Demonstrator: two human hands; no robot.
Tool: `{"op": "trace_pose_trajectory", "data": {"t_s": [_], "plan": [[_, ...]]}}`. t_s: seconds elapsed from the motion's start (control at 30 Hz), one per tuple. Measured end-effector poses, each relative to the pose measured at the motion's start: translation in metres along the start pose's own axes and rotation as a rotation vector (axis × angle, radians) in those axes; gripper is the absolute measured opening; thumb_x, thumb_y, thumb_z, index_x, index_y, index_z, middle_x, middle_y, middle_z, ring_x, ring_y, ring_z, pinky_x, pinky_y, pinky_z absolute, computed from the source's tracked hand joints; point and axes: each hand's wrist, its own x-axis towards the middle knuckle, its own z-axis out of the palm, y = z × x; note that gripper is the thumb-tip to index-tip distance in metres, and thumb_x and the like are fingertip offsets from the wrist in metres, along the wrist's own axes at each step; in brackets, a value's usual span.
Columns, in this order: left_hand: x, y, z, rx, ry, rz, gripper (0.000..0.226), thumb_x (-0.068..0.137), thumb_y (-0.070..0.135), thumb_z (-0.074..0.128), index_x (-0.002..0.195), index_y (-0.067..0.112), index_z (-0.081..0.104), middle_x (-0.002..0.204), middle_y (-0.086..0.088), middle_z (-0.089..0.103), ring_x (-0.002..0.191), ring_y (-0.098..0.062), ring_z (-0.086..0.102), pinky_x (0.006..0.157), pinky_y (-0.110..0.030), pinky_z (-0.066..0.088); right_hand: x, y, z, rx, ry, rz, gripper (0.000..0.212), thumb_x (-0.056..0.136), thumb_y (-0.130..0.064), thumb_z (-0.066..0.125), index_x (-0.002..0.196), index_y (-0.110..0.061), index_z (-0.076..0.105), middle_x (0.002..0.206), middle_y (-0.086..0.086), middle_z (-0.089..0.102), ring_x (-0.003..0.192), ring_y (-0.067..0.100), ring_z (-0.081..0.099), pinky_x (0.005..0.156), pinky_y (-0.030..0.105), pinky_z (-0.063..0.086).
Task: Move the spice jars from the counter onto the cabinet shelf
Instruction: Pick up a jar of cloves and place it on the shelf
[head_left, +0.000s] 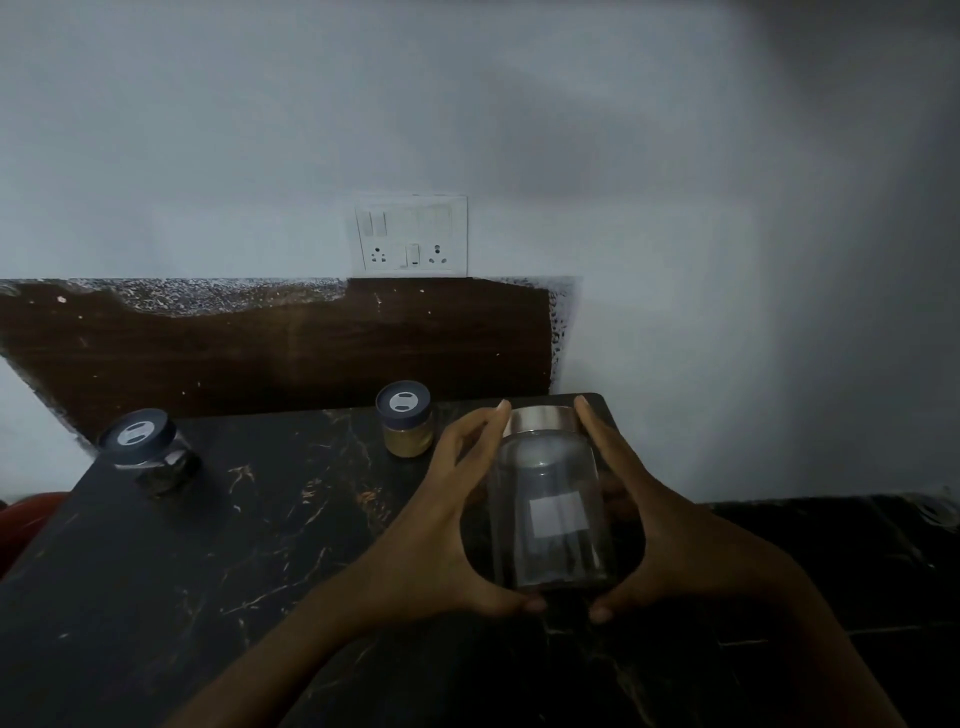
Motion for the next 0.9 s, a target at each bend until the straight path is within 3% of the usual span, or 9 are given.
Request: {"op": "trace_pose_trajectory", "data": {"t_s": [0.13, 0.27, 0.4, 0.53, 0.67, 0.73, 0.8, 0.83, 0.9], "plan": [[0.0, 0.001, 0.001, -0.011, -0.055, 0.0, 0.131, 0.054, 0.048, 0.081, 0.141, 0.046, -0.017, 0.148, 0.03, -0.015, 0.141, 0.003, -0.004, 0.116, -0.026, 0.02, 0.004, 0.004, 0.003, -0.005, 0.066, -0.027, 0.125, 0.055, -0.028, 0.088, 0.122, -0.072, -0.008, 0.127, -0.053, 0.007, 0.114, -0.029, 0.028, 0.086, -0.001, 0.037], [0.006, 0.002, 0.006, 0.12, -0.09, 0.006, 0.124, 0.054, 0.06, 0.073, 0.137, 0.051, -0.019, 0.144, 0.032, -0.027, 0.139, 0.002, -0.02, 0.114, -0.033, 0.01, 0.009, 0.004, 0.006, -0.133, 0.073, -0.031, 0.121, 0.055, -0.039, 0.086, 0.125, -0.065, -0.009, 0.138, -0.035, 0.007, 0.119, -0.024, 0.021, 0.083, -0.006, 0.032], [0.007, 0.0, 0.005, 0.099, -0.018, 0.012, 0.123, 0.06, 0.041, 0.082, 0.146, 0.038, -0.005, 0.149, 0.017, -0.004, 0.14, 0.0, 0.004, 0.116, -0.03, 0.026, 0.004, 0.001, 0.005, -0.136, 0.077, -0.007, 0.129, 0.052, -0.037, 0.088, 0.123, -0.068, -0.016, 0.135, -0.041, 0.002, 0.124, -0.007, 0.022, 0.096, 0.006, 0.029], [0.002, -0.001, 0.004, -0.011, -0.001, -0.005, 0.124, 0.059, 0.035, 0.083, 0.148, 0.032, -0.002, 0.15, 0.015, 0.001, 0.141, -0.003, 0.011, 0.113, -0.029, 0.03, 0.0, 0.001, 0.0, -0.066, 0.055, 0.019, 0.13, 0.052, -0.031, 0.089, 0.122, -0.07, -0.014, 0.124, -0.054, -0.008, 0.131, -0.005, 0.015, 0.109, 0.026, 0.023], [0.001, -0.004, 0.005, 0.028, -0.051, -0.008, 0.126, 0.056, 0.051, 0.078, 0.144, 0.043, -0.011, 0.149, 0.026, -0.016, 0.141, 0.003, -0.007, 0.11, -0.009, 0.018, 0.0, 0.004, 0.002, -0.082, 0.029, 0.021, 0.128, 0.051, -0.035, 0.089, 0.13, -0.064, -0.007, 0.129, -0.051, 0.001, 0.124, -0.013, 0.025, 0.102, 0.016, 0.03], [0.003, 0.0, 0.005, 0.078, -0.054, 0.009, 0.128, 0.055, 0.056, 0.077, 0.143, 0.044, -0.014, 0.149, 0.026, -0.023, 0.141, 0.001, -0.015, 0.11, -0.018, 0.012, 0.02, 0.011, 0.005, -0.161, 0.11, 0.037, 0.121, 0.049, -0.053, 0.082, 0.139, -0.051, 0.001, 0.141, -0.037, 0.007, 0.123, -0.013, 0.025, 0.101, 0.014, 0.032], [0.006, 0.003, 0.004, 0.136, -0.064, 0.002, 0.127, 0.057, 0.056, 0.077, 0.145, 0.042, -0.012, 0.149, 0.027, -0.019, 0.141, 0.0, -0.013, 0.112, -0.027, 0.013, 0.036, 0.036, 0.007, -0.226, 0.161, 0.016, 0.11, 0.05, -0.073, 0.065, 0.138, -0.036, 0.011, 0.153, -0.002, 0.017, 0.129, 0.003, 0.029, 0.109, 0.031, 0.032], [0.005, 0.001, 0.004, 0.14, -0.067, -0.03, 0.125, 0.057, 0.055, 0.078, 0.145, 0.042, -0.009, 0.148, 0.028, -0.014, 0.141, 0.001, -0.008, 0.114, -0.03, 0.016, 0.037, 0.049, 0.008, -0.202, 0.143, 0.053, 0.109, 0.051, -0.074, 0.06, 0.139, -0.032, 0.012, 0.153, 0.007, 0.02, 0.132, 0.012, 0.03, 0.112, 0.03, 0.026], [0.0, 0.002, -0.002, 0.108, -0.05, -0.057, 0.121, 0.055, 0.056, 0.077, 0.145, 0.043, -0.003, 0.146, 0.027, -0.001, 0.139, 0.003, 0.005, 0.116, -0.032, 0.024, 0.047, 0.065, 0.009, -0.135, 0.143, 0.072, 0.11, 0.045, -0.085, 0.057, 0.135, -0.047, 0.006, 0.153, -0.002, 0.017, 0.135, 0.013, 0.028, 0.103, 0.022, 0.023]]}}
